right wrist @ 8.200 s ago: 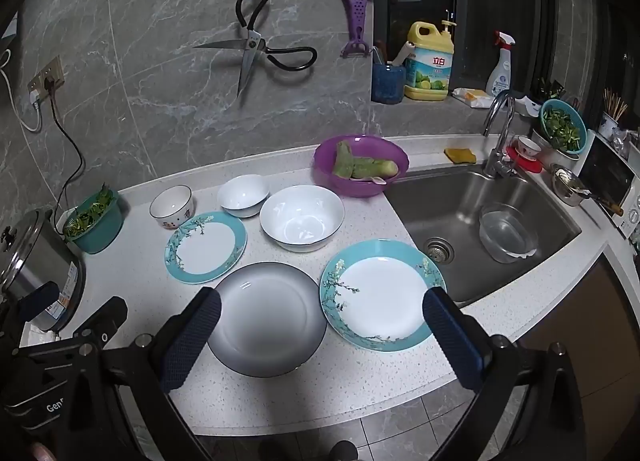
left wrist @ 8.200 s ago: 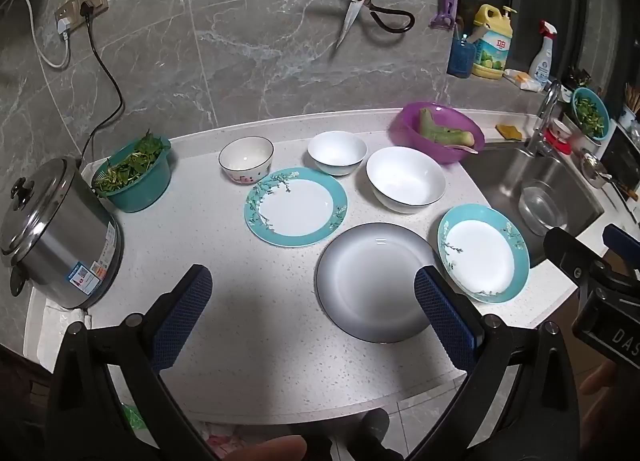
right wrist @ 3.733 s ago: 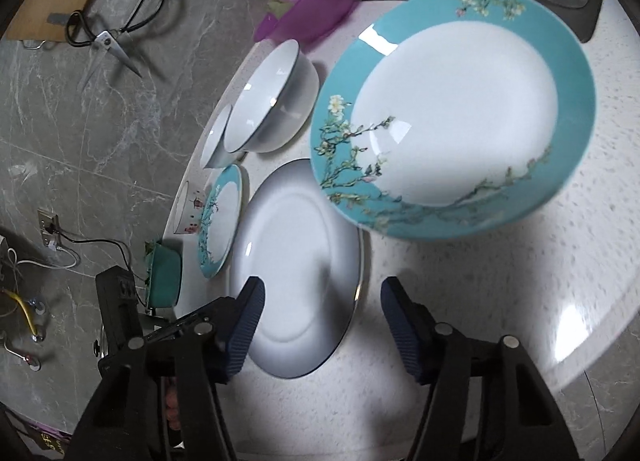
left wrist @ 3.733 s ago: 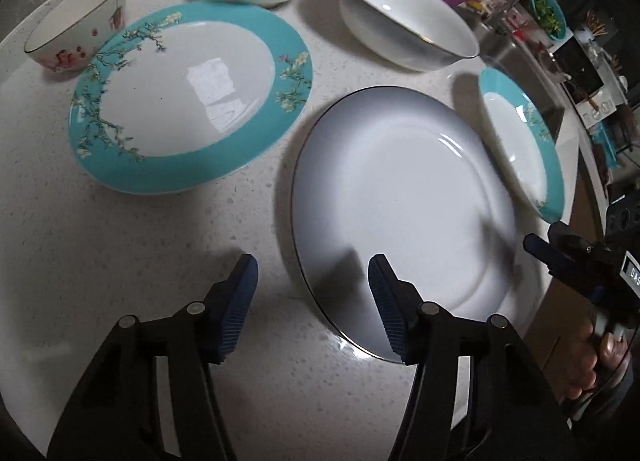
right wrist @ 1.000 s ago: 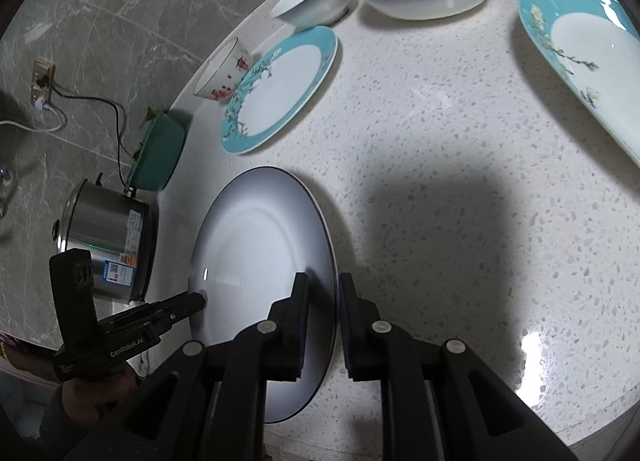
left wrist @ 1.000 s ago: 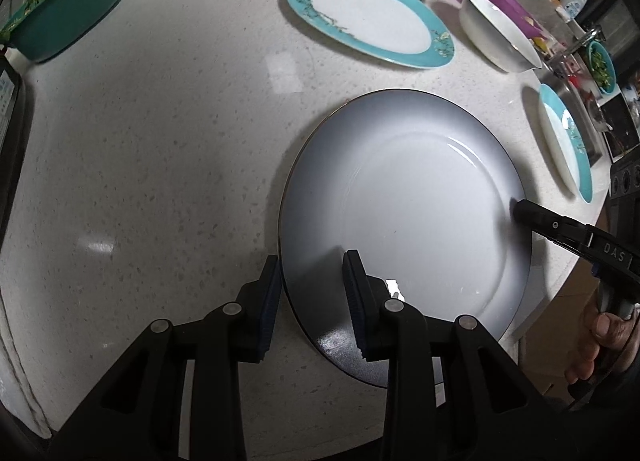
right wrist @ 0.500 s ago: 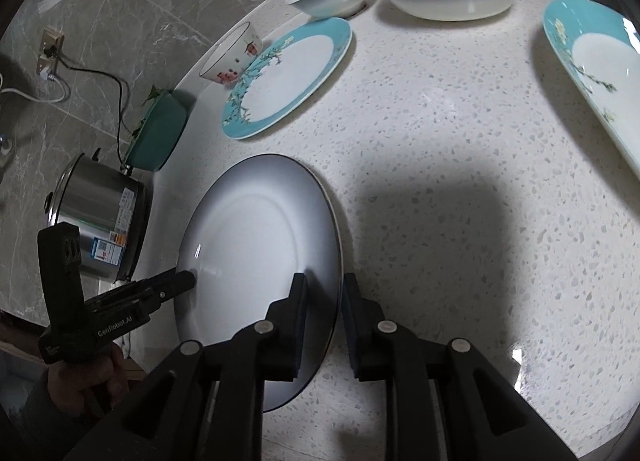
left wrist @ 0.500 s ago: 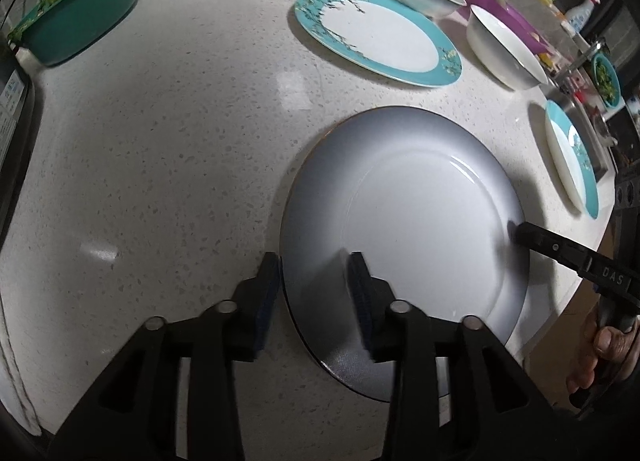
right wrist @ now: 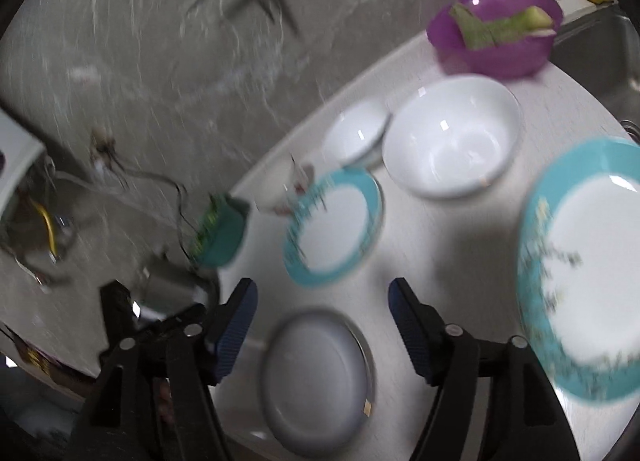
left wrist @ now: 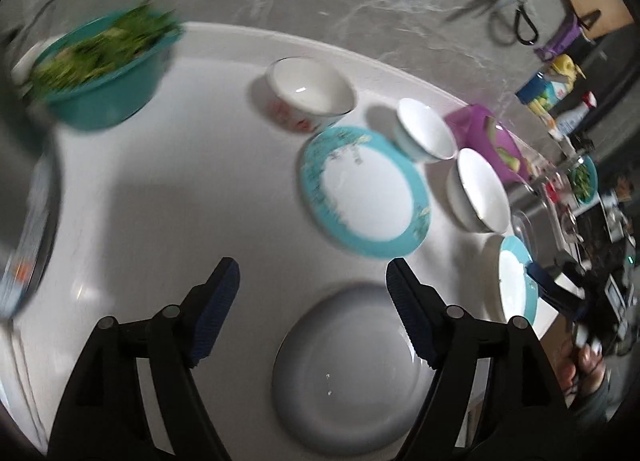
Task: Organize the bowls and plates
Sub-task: 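Grasp the teal-rimmed plate rim with the left tool while the right tool grips it too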
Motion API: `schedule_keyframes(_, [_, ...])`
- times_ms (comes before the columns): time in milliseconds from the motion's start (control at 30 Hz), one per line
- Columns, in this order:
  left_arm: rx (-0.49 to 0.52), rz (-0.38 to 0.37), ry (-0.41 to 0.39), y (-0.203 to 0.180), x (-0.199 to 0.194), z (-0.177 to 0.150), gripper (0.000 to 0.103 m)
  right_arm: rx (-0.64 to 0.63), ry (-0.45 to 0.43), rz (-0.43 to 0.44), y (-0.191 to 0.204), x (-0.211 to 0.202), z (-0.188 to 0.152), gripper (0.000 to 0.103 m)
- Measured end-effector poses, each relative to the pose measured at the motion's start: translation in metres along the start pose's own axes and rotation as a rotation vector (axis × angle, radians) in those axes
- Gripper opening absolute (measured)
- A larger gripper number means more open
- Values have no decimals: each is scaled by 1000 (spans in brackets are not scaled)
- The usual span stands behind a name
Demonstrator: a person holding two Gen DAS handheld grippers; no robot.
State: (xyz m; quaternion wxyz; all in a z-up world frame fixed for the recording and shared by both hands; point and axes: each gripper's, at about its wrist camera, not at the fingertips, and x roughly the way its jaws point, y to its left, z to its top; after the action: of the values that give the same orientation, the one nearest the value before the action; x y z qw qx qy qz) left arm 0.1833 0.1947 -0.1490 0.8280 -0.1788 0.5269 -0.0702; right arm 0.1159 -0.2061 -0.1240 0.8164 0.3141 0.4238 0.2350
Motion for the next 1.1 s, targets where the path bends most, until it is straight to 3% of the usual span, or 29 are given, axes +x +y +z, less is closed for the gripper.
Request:
schedule_keyframes(100, [44, 26, 59, -2, 35, 24, 75, 44, 24, 0, -7, 30, 16, 73])
schedule_keyframes(400, [97, -88, 169, 23, 116, 57, 75, 172, 41, -17, -29, 106, 23, 68])
schedule_keyframes(667, [131, -170, 240, 35, 156, 85, 75, 247, 66, -63, -55, 141, 24, 68])
schedule_keyframes(867, [179, -216, 255, 25, 170, 93, 75, 225, 73, -39, -53, 152, 31, 67])
schedule_keyframes(1100, [240, -186, 261, 8, 177, 96, 73, 175, 99, -37, -46, 166, 36, 58])
